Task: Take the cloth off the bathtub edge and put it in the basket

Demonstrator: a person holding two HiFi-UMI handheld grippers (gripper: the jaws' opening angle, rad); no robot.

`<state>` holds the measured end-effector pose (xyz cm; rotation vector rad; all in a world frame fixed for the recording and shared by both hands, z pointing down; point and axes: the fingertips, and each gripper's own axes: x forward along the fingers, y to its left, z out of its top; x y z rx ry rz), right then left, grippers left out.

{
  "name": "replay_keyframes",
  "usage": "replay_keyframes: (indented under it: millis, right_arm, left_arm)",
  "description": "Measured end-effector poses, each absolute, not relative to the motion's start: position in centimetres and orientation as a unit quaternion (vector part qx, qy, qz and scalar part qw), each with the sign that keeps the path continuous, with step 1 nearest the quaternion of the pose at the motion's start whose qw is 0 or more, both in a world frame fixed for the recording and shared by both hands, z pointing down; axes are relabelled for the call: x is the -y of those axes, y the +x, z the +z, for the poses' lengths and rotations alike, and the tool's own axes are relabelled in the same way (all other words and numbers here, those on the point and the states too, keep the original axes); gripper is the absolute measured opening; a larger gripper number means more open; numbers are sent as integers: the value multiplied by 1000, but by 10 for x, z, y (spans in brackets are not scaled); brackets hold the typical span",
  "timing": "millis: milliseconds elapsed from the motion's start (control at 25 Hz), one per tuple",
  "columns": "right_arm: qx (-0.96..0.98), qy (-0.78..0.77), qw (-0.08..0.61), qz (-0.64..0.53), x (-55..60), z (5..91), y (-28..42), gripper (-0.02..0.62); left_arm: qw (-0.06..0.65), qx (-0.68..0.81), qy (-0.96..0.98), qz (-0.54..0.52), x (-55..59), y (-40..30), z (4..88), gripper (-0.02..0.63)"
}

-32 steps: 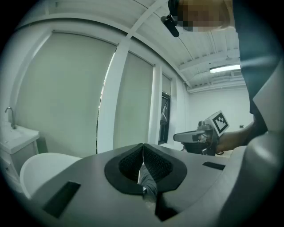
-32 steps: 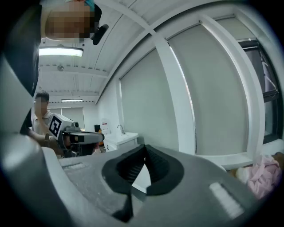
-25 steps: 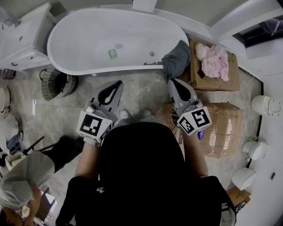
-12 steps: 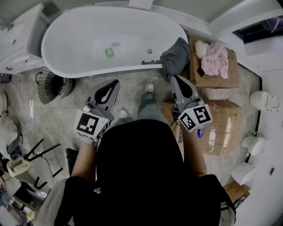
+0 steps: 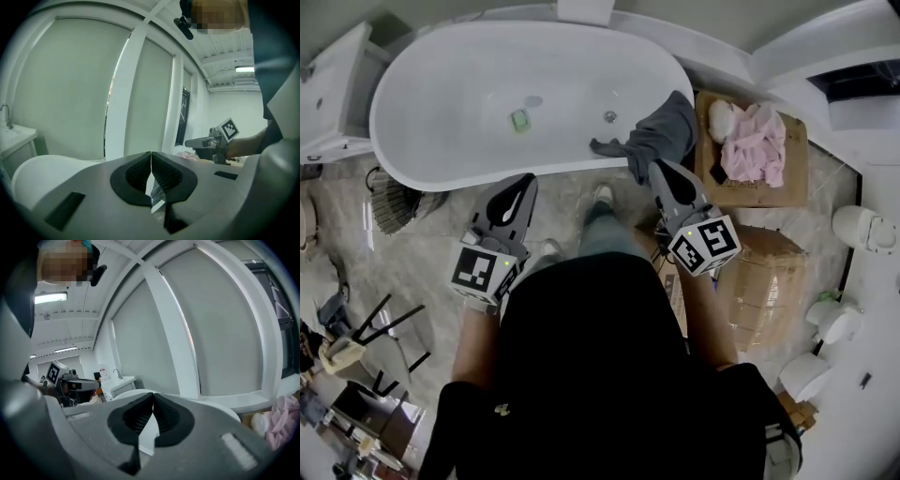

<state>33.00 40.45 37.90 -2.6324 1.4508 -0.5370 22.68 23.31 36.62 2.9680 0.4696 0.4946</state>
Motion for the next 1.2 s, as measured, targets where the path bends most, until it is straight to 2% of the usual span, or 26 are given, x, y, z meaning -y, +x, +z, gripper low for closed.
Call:
replay_keyframes:
  millis: [160,400,480,840,1200]
  right_arm:
    - [-487,-850,38,-197,-421,400,390,-3]
    - [-495,-836,34,-235,-446,437,459,-2]
    - [-495,-831,31,-253,-452,455,473,29]
    - [-441,-829,30,-342,-482,550,502,69]
    - [-357,-825,9,-439,-515,682,509,173]
  left_arm:
    - [74,-125,971,189,-252,284,371,14]
    - [54,-104,973,200,-270,340,390,14]
    - [56,-104,972,201,-277,352,393,14]
    - [61,-111,963,238,-296,366,422,14]
    - [55,-129,946,292,-296,370,467,14]
